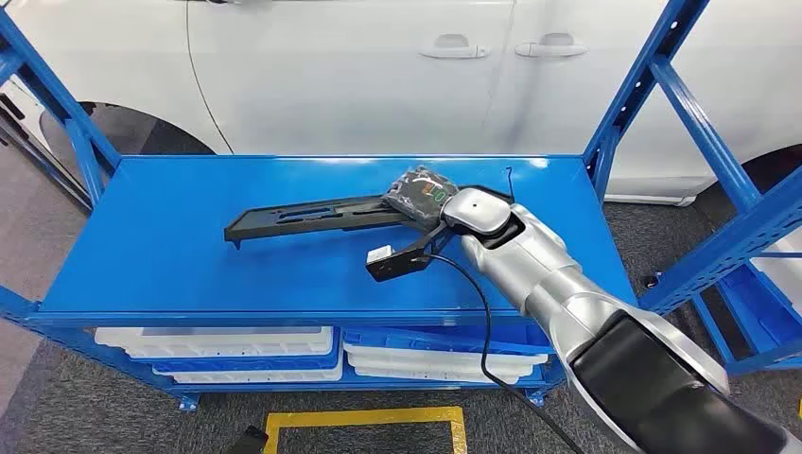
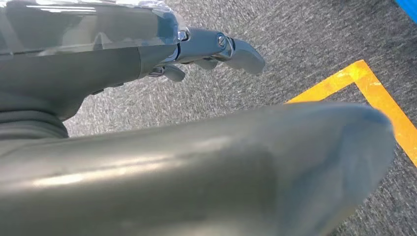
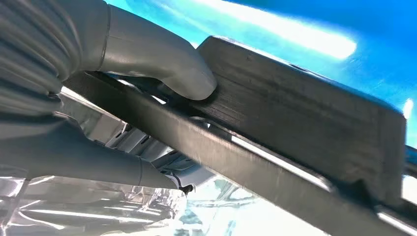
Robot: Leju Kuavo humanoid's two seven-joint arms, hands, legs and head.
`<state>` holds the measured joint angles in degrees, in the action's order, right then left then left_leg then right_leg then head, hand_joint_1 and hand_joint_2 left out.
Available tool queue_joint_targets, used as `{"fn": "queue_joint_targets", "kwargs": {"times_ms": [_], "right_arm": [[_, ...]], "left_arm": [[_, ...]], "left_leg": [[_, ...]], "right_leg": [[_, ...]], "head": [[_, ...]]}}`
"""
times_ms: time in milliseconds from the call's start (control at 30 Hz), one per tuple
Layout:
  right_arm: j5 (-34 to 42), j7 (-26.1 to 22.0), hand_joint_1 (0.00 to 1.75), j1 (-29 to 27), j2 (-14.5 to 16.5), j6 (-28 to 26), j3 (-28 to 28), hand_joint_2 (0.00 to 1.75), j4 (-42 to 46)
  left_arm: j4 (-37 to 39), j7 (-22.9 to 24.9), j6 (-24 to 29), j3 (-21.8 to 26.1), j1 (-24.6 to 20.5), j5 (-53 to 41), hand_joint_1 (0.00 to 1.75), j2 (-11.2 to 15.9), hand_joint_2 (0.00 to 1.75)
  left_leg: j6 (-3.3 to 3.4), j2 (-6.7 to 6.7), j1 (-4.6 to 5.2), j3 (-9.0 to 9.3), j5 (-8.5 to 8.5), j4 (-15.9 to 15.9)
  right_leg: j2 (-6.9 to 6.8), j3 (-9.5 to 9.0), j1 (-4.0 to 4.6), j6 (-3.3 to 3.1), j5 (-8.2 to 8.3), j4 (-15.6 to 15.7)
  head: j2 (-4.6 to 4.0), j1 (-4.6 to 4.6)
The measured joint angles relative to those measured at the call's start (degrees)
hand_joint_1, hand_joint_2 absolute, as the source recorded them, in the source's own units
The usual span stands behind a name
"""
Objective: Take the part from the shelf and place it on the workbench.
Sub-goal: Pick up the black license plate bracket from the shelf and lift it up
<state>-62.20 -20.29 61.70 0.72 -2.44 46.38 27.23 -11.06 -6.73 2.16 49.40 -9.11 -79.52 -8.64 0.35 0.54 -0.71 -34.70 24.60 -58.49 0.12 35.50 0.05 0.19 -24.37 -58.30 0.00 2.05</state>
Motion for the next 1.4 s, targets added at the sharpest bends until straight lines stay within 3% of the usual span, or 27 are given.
{"fn": "queue_joint_targets", "kwargs": {"times_ms": [100, 167, 267, 300, 333, 367, 467, 533, 600, 667, 700, 767, 800, 833, 867, 900, 967, 1033, 1167, 1233, 1300, 1333, 1367, 1400], "right_arm": [[0.0, -0.06, 1.75, -0.02, 0.03, 0.05, -0.02, 1.75, 0.03], [0.0, -0.05, 1.75, 0.07, 0.11, 0.08, -0.09, 1.75, 0.1], [0.0, -0.04, 1.75, 0.13, 0.29, 0.12, -0.22, 1.75, 0.15], [0.0, -0.03, 1.75, 0.05, 0.31, 0.15, -0.24, 1.75, 0.15], [0.0, -0.04, 1.75, -0.02, 0.31, 0.17, -0.24, 1.75, 0.15], [0.0, -0.05, 1.75, -0.06, 0.32, 0.18, -0.25, 1.75, 0.15], [0.0, -0.08, 1.75, 0.03, 0.34, 0.19, -0.33, 1.75, 0.15], [-0.01, -0.04, 1.75, 0.05, 0.34, 0.19, -0.38, 1.75, 0.15], [-0.02, -0.02, 1.75, 0.05, 0.33, 0.19, -0.4, 1.75, 0.15], [-0.02, -0.03, 1.75, 0.13, 0.33, 0.19, -0.44, 1.75, 0.15], [-0.01, -0.03, 1.75, 0.19, 0.32, 0.19, -0.46, 1.75, 0.15], [0.0, -0.03, 1.75, 0.12, 0.31, 0.2, -0.5, 1.75, 0.15], [0.0, -0.03, 1.75, -0.02, 0.31, 0.21, -0.5, 1.75, 0.15], [0.0, -0.03, 1.75, -0.16, 0.31, 0.22, -0.49, 1.75, 0.15], [0.0, -0.03, 1.75, -0.25, 0.3, 0.22, -0.49, 1.75, 0.15], [0.0, -0.03, 1.75, -0.24, 0.29, 0.21, -0.49, 1.75, 0.15], [-0.01, -0.03, 1.75, -0.03, 0.28, 0.21, -0.51, 1.75, 0.15], [-0.01, -0.04, 1.75, 0.13, 0.3, 0.21, -0.51, 1.75, 0.15], [-0.02, -0.05, 1.75, 0.13, 0.27, 0.22, -0.52, 1.75, 0.16], [-0.01, -0.05, 1.75, 0.19, 0.38, 0.21, -0.52, 1.75, 0.17], [-0.01, -0.04, 1.75, 0.11, 0.45, 0.22, -0.51, 1.75, 0.16], [-0.02, -0.05, 1.75, 0.03, 0.46, 0.22, -0.51, 1.75, 0.16], [-0.02, -0.06, 1.75, -0.04, 0.46, 0.23, -0.5, 1.75, 0.15], [-0.02, -0.07, 1.75, -0.06, 0.47, 0.23, -0.5, 1.75, 0.15]], "left_arm": [[0.0, 0.0, -0.02, 0.0, 0.03, 0.0, 0.0, -0.01, 0.0], [0.0, 0.0, 0.0, 0.0, 0.01, 0.0, 0.0, 0.0, 0.0], [0.0, 0.0, 0.02, 0.0, -0.01, 0.0, 0.0, 0.03, 0.0], [0.0, 0.0, 0.02, 0.0, 0.03, 0.0, 0.0, 0.03, 0.0], [0.0, 0.0, 0.02, 0.0, 0.08, 0.0, 0.0, 0.03, 0.0], [0.0, 0.0, 0.02, 0.0, 0.1, 0.0, 0.0, 0.04, 0.0], [0.0, 0.0, 0.02, 0.0, 0.04, 0.0, 0.0, 0.07, 0.0], [0.0, 0.01, 0.0, 0.0, 0.03, 0.0, 0.0, 0.08, 0.0], [0.0, 0.01, -0.01, 0.01, 0.09, 0.0, 0.0, 0.09, 0.0], [0.0, 0.01, 0.02, 0.02, 0.04, 0.0, 0.0, 0.1, 0.0], [0.0, 0.0, 0.02, 0.01, -0.02, 0.0, 0.0, 0.09, 0.0], [0.0, 0.0, 0.01, 0.01, -0.07, 0.0, 0.0, 0.06, 0.0], [0.0, 0.0, 0.0, 0.01, -0.06, 0.0, 0.0, 0.05, 0.0], [0.0, 0.0, 0.0, 0.02, -0.05, 0.0, 0.0, 0.05, 0.0], [0.0, 0.0, 0.0, 0.02, -0.05, 0.0, 0.0, 0.05, 0.0], [0.0, 0.0, 0.0, 0.02, -0.05, 0.0, 0.0, 0.04, 0.0], [0.0, 0.0, 0.0, 0.02, -0.07, 0.0, 0.0, 0.02, 0.0], [0.0, 0.0, 0.0, 0.02, -0.1, 0.0, 0.0, 0.02, 0.0], [0.0, 0.0, -0.01, 0.02, -0.09, 0.0, 0.0, 0.0, 0.0], [0.0, 0.0, 0.0, 0.02, -0.12, 0.0, 0.0, 0.02, 0.0], [0.0, 0.0, 0.0, 0.02, -0.08, 0.0, 0.0, 0.03, 0.0], [0.0, 0.0, 0.0, 0.02, -0.02, 0.0, 0.0, 0.03, 0.0], [0.0, 0.0, 0.0, 0.02, 0.03, 0.0, 0.0, 0.03, 0.0], [0.0, 0.0, 0.0, 0.02, 0.04, 0.0, 0.0, 0.04, 0.0]], "left_leg": [[-0.65, -0.06, -0.09, 0.02, 0.04, 0.22], [-1.17, -0.14, -0.1, -0.58, 1.34, -1.35], [-1.65, -0.21, -0.2, -5.23, 6.45, -11.73], [-1.76, -0.21, -0.22, -6.86, 7.48, -15.05], [-1.81, -0.22, -0.23, -7.68, 7.45, -16.51], [-1.8, -0.22, -0.23, -7.27, 6.14, -15.36], [-1.34, -0.29, -0.15, -2.07, 0.56, -3.9], [-0.89, -0.26, 0.03, -0.58, -0.12, -0.51], [-0.37, -0.19, -0.02, -0.61, -0.23, -0.32], [0.27, -0.21, -0.27, -0.45, -0.51, 0.13], [0.55, -0.24, -0.4, -0.35, -0.64, 0.35], [0.79, -0.27, -0.39, -0.33, -0.68, 0.4], [0.82, -0.27, -0.39, -0.34, -0.66, 0.38], [0.82, -0.25, -0.39, -0.33, -0.64, 0.35], [0.79, -0.22, -0.4, -0.32, -0.61, 0.29], [0.72, -0.17, -0.4, -0.27, -0.55, 0.21], [0.39, -0.11, -0.3, -0.22, -0.36, 0.04], [-0.11, -0.13, -0.12, -0.3, -0.25, -0.04], [-1.34, -0.2, -0.19, -0.61, 0.43, -0.67], [-1.84, -0.24, -0.31, -2.73, 3.39, -5.58], [-2.19, -0.24, -0.33, -6.35, 6.88, -13.54], [-2.27, -0.25, -0.33, -7.62, 7.51, -16.15], [-2.27, -0.25, -0.33, -7.88, 6.97, -16.56], [-2.19, -0.25, -0.33, -7.02, 5.39, -14.63]], "right_leg": [[0.03, 0.01, -0.06, -0.53, 0.06, 0.1], [-0.02, -0.27, -0.34, -1.24, 0.3, 0.64], [-0.07, -0.48, -0.31, -1.85, 0.31, 0.87], [-0.07, -0.5, -0.24, -1.92, 0.26, 0.83], [-0.06, -0.52, -0.19, -1.95, 0.2, 0.76], [-0.03, -0.56, -0.18, -1.92, 0.11, 0.64], [0.09, -0.57, -0.1, -1.49, -0.41, -0.01], [0.14, -0.27, 0.09, -1.01, -0.5, -0.3], [0.16, -0.08, 0.19, -0.5, -0.46, -0.29], [0.16, 0.46, 0.12, 0.06, -1.59, -1.63], [0.16, 1.44, 0.05, 0.36, -2.96, -3.84], [0.15, 4.87, -0.21, 0.86, -6.51, -11.32], [0.13, 6.62, -0.35, 1.05, -7.73, -14.9], [0.11, 7.62, -0.48, 1.16, -7.93, -16.81], [0.09, 7.55, -0.6, 1.19, -7.02, -16.48], [0.07, 6.31, -0.69, 1.13, -5.16, -13.72], [0.02, 2.38, -0.64, 0.76, -1.36, -5.35], [0.05, 0.28, -0.36, 0.27, -0.11, -0.73], [0.08, 0.07, -0.39, -1.05, 0.06, 0.1], [0.0, -0.15, -0.53, -1.65, 0.25, 0.46], [0.01, -0.17, -0.38, -1.89, 0.2, 0.44], [0.02, -0.18, -0.3, -1.94, 0.16, 0.39], [0.04, -0.2, -0.25, -1.95, 0.1, 0.29], [0.07, -0.25, -0.22, -1.92, 0.01, 0.16]], "head": [[-0.02, 0.0], [-0.02, 0.01], [-0.02, 0.01], [-0.02, 0.0], [-0.02, 0.01], [-0.02, 0.01], [-0.02, 0.01], [-0.01, 0.01], [-0.01, 0.01], [-0.02, 0.0], [-0.02, 0.0], [-0.02, 0.0], [-0.02, 0.0], [-0.02, 0.0], [-0.02, 0.0], [-0.02, 0.0], [-0.02, 0.0], [-0.01, 0.0], [-0.01, 0.01], [-0.02, 0.01], [-0.01, 0.0], [-0.02, 0.0], [-0.02, 0.0], [-0.02, 0.0]]}}
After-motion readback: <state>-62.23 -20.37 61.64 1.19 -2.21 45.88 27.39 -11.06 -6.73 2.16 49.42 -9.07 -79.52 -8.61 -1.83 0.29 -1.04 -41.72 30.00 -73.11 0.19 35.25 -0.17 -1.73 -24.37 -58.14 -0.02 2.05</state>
